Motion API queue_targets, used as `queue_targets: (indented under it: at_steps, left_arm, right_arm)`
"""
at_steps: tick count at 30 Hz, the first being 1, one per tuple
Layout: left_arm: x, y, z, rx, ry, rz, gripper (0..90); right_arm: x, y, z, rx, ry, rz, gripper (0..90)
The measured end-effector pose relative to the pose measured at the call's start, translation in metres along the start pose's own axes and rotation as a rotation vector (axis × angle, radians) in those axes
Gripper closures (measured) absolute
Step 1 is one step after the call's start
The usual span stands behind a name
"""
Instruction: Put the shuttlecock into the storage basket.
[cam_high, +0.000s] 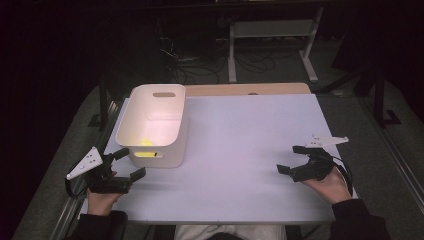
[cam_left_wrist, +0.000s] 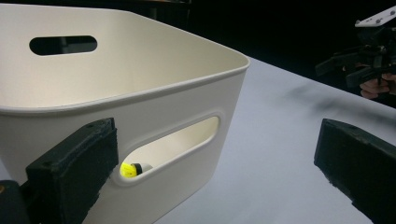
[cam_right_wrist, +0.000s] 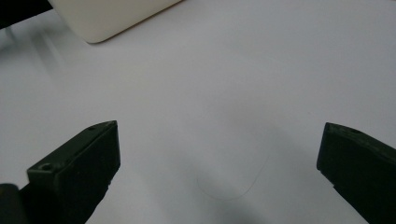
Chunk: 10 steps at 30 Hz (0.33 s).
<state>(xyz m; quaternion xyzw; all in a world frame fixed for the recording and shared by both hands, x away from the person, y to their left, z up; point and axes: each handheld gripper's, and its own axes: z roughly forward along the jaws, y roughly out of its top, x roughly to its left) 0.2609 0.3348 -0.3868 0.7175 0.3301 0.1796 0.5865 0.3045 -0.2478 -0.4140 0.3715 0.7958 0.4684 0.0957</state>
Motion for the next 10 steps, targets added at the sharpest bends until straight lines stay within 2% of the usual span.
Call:
queue_targets:
  at_steps: [10]
  left_arm:
    - [0.0001,0.0,0.0011,0.004,-0.004,0.0,0.0]
  right_arm:
    - [0.0016,-0.0107,-0.003,0.004,-0.021,-0.011,0.0]
